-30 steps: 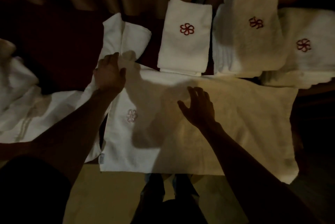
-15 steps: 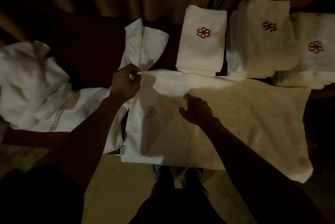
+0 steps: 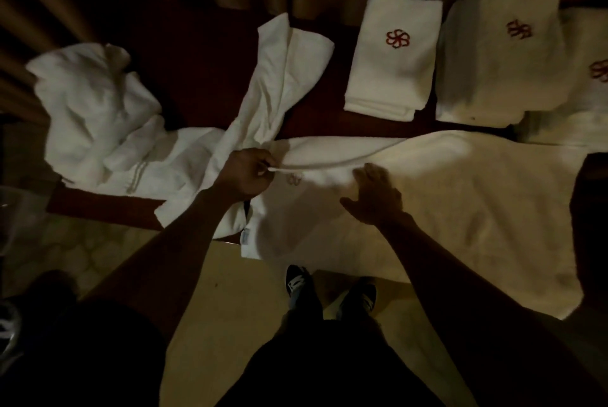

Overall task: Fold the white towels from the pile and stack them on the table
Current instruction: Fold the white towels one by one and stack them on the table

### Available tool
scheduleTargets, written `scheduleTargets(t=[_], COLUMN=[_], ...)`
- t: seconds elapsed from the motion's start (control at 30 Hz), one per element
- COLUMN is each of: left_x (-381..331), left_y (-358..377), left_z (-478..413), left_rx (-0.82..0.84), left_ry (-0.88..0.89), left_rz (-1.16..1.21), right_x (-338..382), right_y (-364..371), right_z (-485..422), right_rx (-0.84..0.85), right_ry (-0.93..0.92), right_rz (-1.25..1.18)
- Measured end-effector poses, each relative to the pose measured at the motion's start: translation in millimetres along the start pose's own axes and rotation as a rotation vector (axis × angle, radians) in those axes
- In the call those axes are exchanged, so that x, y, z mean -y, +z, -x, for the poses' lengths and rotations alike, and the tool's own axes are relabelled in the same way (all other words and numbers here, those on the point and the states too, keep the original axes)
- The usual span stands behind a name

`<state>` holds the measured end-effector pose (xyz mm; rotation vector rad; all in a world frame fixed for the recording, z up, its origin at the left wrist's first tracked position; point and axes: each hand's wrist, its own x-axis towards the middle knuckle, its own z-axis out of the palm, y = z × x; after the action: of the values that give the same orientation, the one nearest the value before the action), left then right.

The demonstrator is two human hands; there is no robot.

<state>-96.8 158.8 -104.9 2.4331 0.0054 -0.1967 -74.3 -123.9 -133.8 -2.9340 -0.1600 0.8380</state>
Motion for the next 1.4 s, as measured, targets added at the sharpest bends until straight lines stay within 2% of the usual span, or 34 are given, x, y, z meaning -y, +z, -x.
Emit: scheduleTargets(t=[0.1, 0.17, 0.4, 0.53, 0.67, 0.83, 0.93, 1.07, 1.27, 1.33, 1.4], left_x=[6, 9, 15, 22, 21, 17, 15, 17, 14, 14, 13], left_y=[4, 5, 5, 15, 24, 42, 49, 42, 39, 39, 37], left_z=[12, 17, 28, 35, 38, 36, 29, 15, 8, 9, 10], left_rx=[0.038, 0.064, 0.182, 0.221, 0.242, 0.297, 0.263, 0.286, 0.315, 0.280, 0.218], left_ry=[-0.036, -0.007, -0.030, -0.047, -0.048, -0.097, -0.107, -0.144, -0.158, -0.141, -0.092], left_rz=[-0.016, -0.017, -0.078, -0.133, -0.171, -0.436, -0.470, -0.461, -0.454, -0.445, -0.451], right_x=[1, 0, -11, -11, -18, -44, -43, -39, -48, -49, -46], right_y=[8, 15, 26, 33, 35, 37, 34, 44, 47, 43, 40], right_z=[18, 24, 21, 20, 11, 15, 34, 43, 40, 38, 38], right_rx=[-0.111, -0.131, 0.034, 0.014, -0.052, -0.251, -0.376, -0.201, -0.105, -0.105, -0.200], right_ry=[0.120, 0.151, 0.135, 0.134, 0.077, -0.173, -0.111, 0.001, -0.026, -0.029, -0.029], right_rz=[0.050, -0.013, -0.196, -0.253, -0.267, -0.153, -0.103, -0.079, -0.150, -0.148, -0.174])
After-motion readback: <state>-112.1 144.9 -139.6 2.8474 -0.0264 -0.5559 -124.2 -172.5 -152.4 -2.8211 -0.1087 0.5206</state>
